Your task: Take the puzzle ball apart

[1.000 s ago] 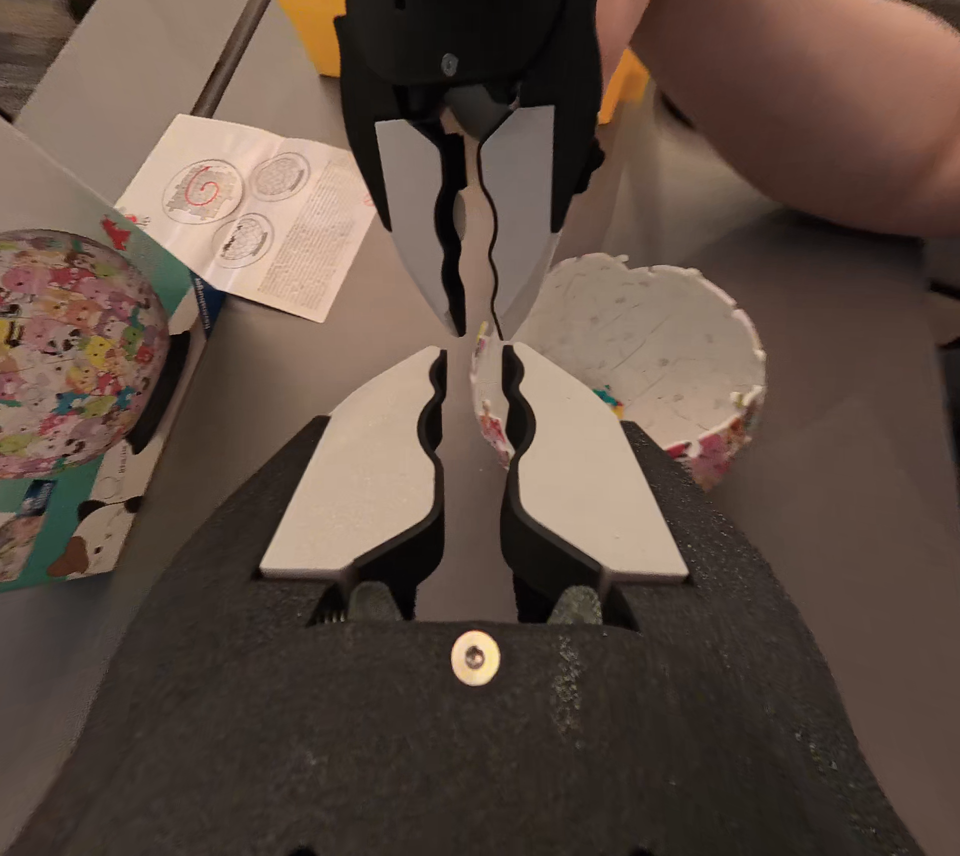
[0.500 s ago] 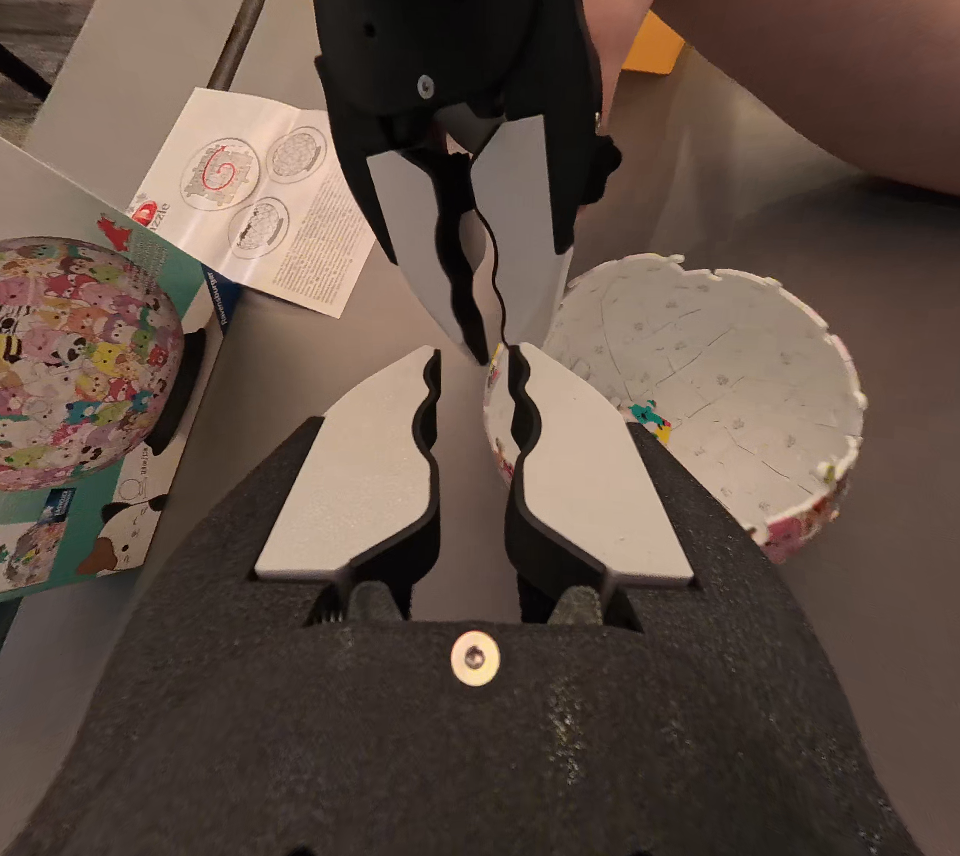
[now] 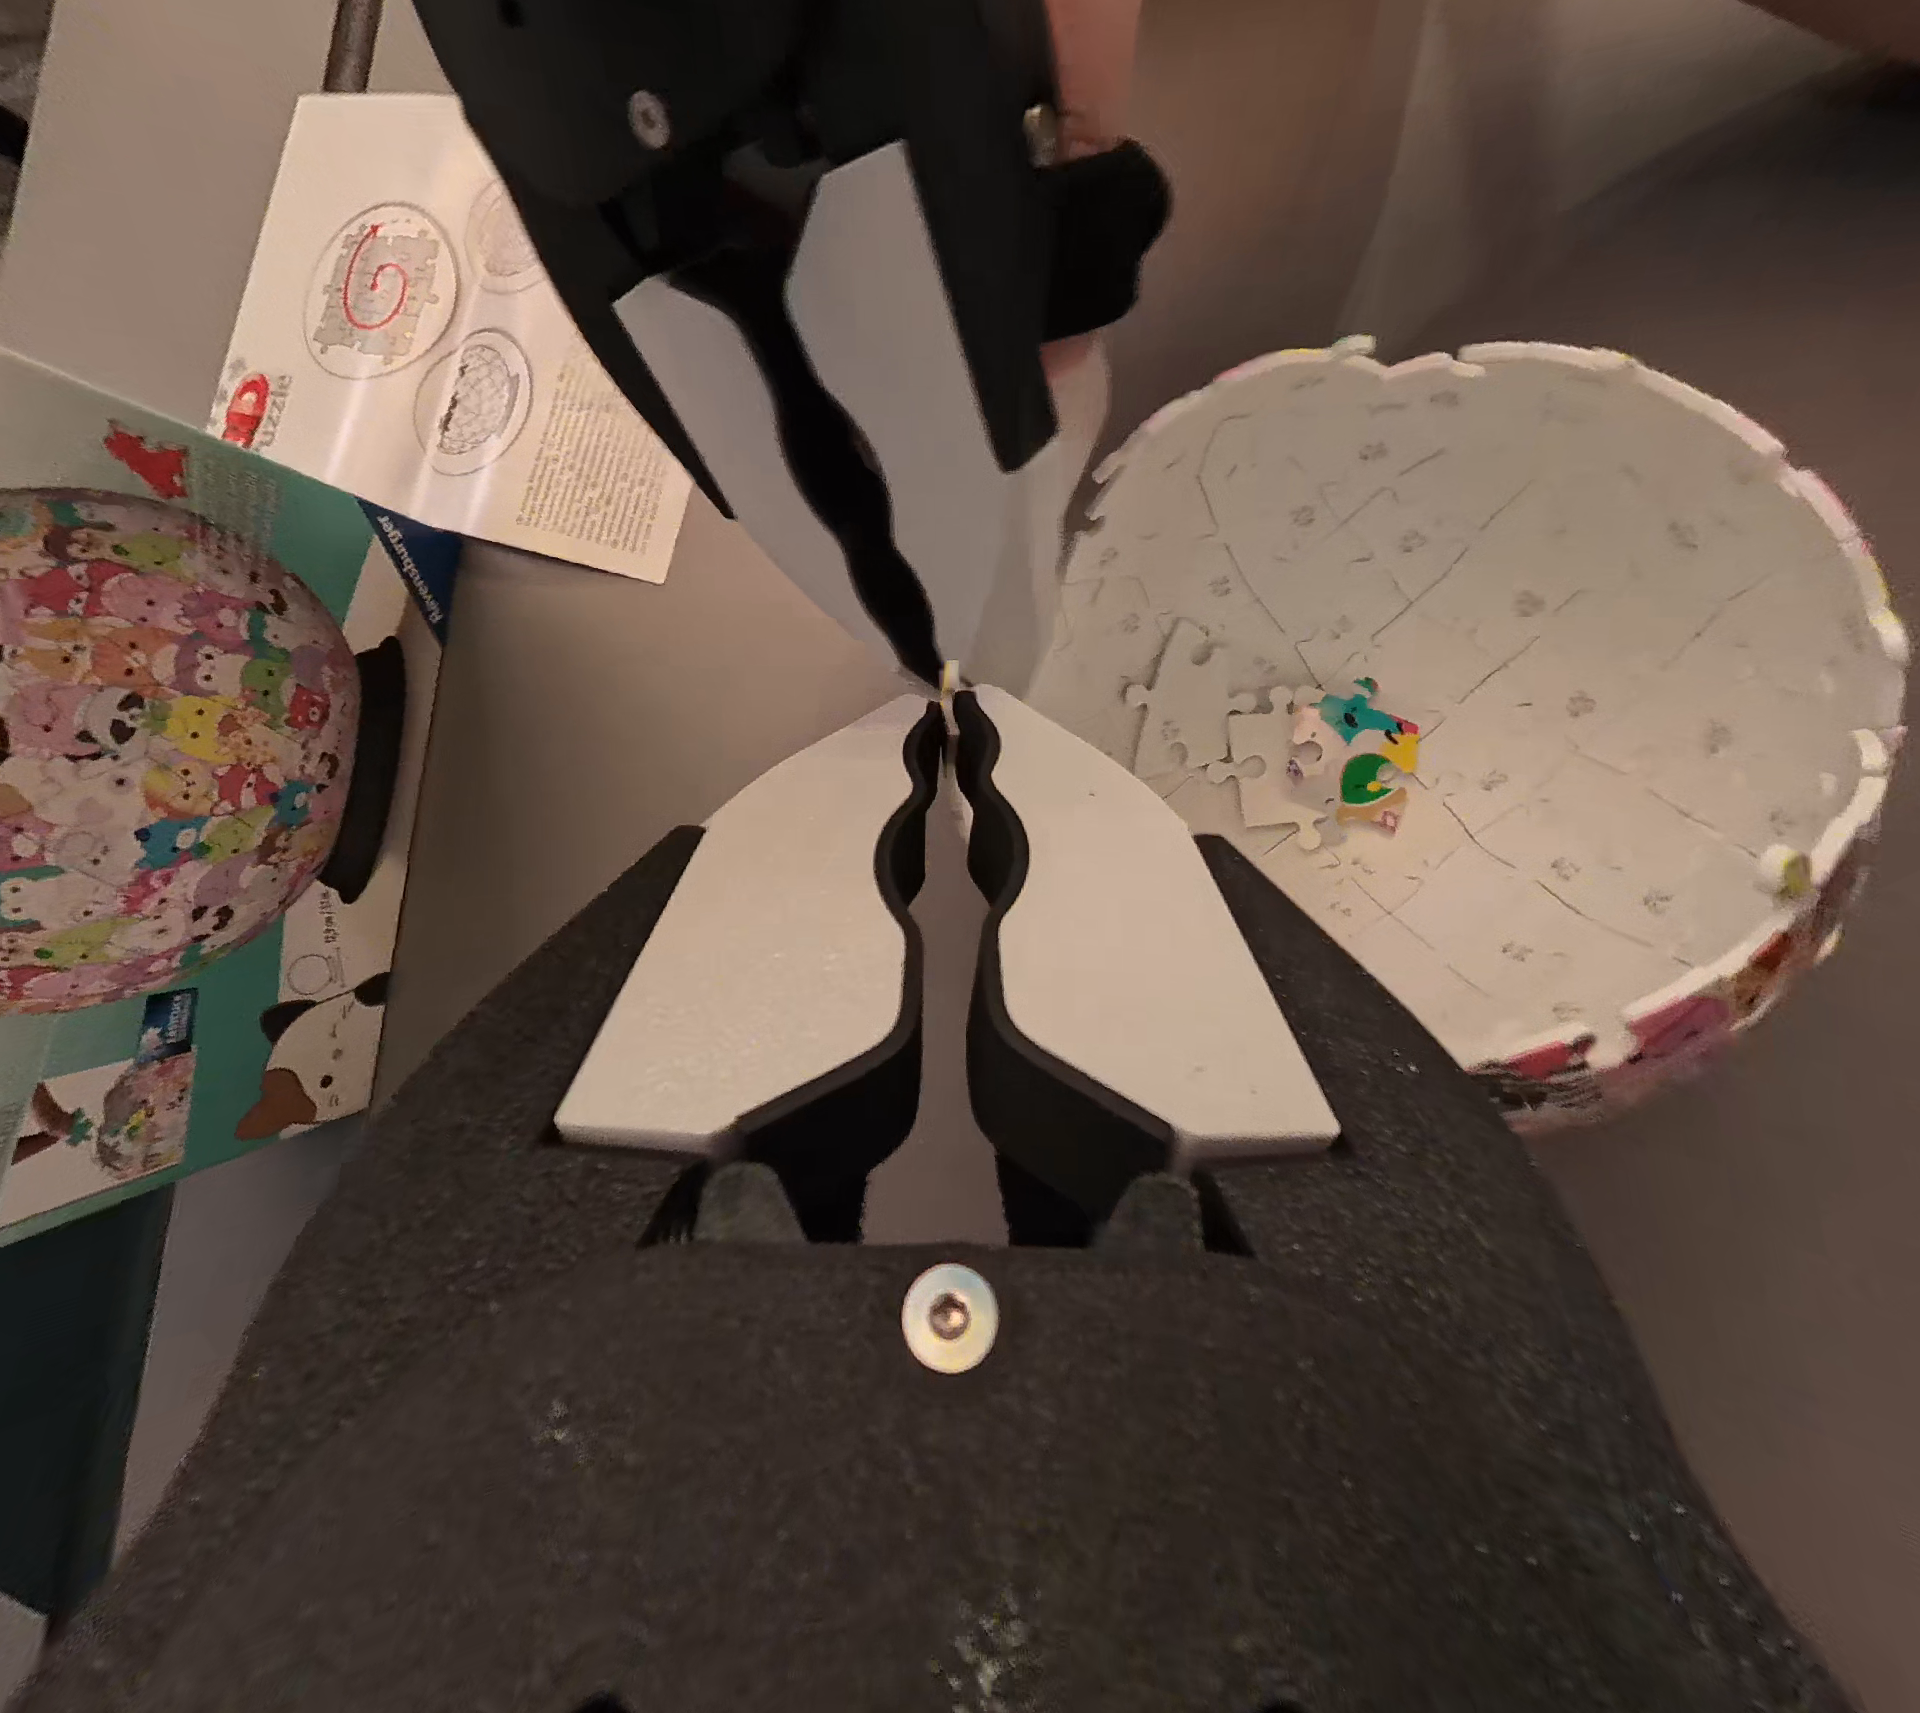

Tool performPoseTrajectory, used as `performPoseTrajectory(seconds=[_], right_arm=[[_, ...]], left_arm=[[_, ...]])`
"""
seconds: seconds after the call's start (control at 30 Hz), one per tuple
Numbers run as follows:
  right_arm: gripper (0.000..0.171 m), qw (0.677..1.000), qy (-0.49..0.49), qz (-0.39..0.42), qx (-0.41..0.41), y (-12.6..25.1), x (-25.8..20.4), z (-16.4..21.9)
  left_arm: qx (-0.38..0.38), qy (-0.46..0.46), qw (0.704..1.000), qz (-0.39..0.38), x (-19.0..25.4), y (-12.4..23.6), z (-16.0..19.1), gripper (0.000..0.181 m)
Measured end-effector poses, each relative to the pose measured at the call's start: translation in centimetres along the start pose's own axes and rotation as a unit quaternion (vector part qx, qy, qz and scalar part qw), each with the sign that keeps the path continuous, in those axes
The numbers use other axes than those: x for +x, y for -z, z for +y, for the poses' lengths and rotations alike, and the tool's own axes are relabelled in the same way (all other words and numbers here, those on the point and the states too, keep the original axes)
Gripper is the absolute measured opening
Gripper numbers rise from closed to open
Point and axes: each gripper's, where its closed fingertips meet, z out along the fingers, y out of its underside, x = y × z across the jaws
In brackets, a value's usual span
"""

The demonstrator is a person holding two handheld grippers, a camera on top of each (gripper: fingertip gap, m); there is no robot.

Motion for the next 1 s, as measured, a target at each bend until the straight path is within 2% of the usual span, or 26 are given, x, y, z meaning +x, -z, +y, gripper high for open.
performPoseTrajectory(seconds=[0.1,0.23,0.3,0.37,0.53,0.63,0.77,0.8,0.87,0.93,0.97,1.0], right_arm=[[0.004,1.0,0.004,0.027,-0.002,0.1,1.0,0.2],[0.005,1.0,0.024,0.01,-0.009,-0.3,0.2,0.5],[0.005,0.999,0.027,0.006,-0.016,-0.5,-0.1,0.5],[0.011,0.999,0.039,0.019,-0.003,-0.3,0.0,-0.1],[0.024,0.995,0.064,0.051,0.056,2.3,-0.4,-1.9],[0.024,0.987,0.099,0.05,0.116,3.8,-2.0,-4.2],[0.023,0.987,0.092,0.065,0.114,3.9,-2.3,-5.0],[0.01,0.987,0.097,0.044,0.117,3.9,-2.9,-5.1],[0.003,0.986,0.099,0.029,0.13,4.2,-3.3,-5.2],[0.003,0.989,0.071,0.026,0.126,5.1,-3.4,-4.9],[0.003,0.991,0.053,0.049,0.113,6.0,-3.0,-4.4],[0.003,0.991,0.038,0.076,0.102,7.3,-3.0,-3.8]], left_arm=[[0.019,-0.014,0.999,0.037,1.4,0.1,-0.6,0.002],[0.024,0.018,1.0,-0.005,-0.4,0.7,-0.7,0.002],[0.046,0.042,0.998,0.005,-0.7,1.0,-0.9,0.002],[0.073,0.071,0.994,0.037,-0.4,1.4,-1.4,0.002],[0.129,0.146,0.979,0.058,-1.4,2.8,-2.3,0.002],[0.177,0.187,0.963,0.081,-1.9,3.8,-3.3,0.002],[0.224,0.19,0.951,0.094,-1.9,4.9,-4.6,0.002],[0.224,0.182,0.954,0.082,-2.0,5.0,-4.6,0.002],[0.235,0.165,0.954,0.088,-1.5,5.4,-5.1,0.005],[0.247,0.168,0.951,0.083,-1.4,5.9,-5.8,0.039],[0.245,0.169,0.952,0.078,-1.5,6.1,-5.9,0.048],[0.244,0.168,0.953,0.066,-1.8,6.5,-5.9,0.048]])
